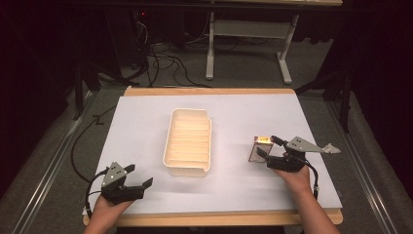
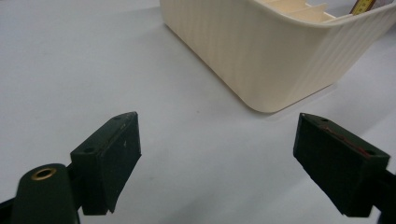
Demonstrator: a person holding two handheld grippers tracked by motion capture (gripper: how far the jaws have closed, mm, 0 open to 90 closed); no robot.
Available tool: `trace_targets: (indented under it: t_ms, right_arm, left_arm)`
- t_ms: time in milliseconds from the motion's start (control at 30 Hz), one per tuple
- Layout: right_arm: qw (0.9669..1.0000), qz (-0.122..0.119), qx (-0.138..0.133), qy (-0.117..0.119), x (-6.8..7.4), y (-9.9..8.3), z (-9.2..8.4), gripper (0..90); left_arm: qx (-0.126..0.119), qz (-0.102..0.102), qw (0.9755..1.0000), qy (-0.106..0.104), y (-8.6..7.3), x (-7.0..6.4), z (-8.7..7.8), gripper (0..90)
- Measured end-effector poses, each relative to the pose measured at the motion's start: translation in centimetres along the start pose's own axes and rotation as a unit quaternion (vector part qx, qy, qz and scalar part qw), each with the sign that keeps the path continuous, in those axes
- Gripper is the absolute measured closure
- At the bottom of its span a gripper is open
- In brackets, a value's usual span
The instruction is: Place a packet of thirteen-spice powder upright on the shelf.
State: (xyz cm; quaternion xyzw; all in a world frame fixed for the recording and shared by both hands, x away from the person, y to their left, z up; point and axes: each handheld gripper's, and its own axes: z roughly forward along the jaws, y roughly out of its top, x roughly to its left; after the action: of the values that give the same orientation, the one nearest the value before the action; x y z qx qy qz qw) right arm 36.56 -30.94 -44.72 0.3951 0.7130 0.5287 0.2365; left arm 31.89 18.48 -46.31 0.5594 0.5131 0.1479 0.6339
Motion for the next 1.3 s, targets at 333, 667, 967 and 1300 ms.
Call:
trace_targets:
  t_ms: [333,667,967,1300]
  right_arm:
    - [0.9996,-0.011,-0.005,0.025,0.2,0.3,0.6,27.5]
    - [0.9994,-0.023,-0.010,0.023,0.2,0.4,0.5,46.7]
    - [0.9985,-0.039,-0.004,0.037,0.6,0.4,0.0,62.4]
    - [0.9982,-0.042,0.005,0.043,1.3,0.4,-0.2,68.2]
  left_arm:
    - [0.002,-0.001,1.0000,0.000,-0.1,0.0,0.1,15.8]
    - [-0.001,-0.002,1.0000,0.000,0.0,0.0,0.0,15.8]
    - [-0.002,-0.003,1.0000,-0.001,0.1,0.0,-0.2,15.8]
    - [-0.005,-0.005,1.0000,-0.002,0.2,0.0,-0.2,15.8]
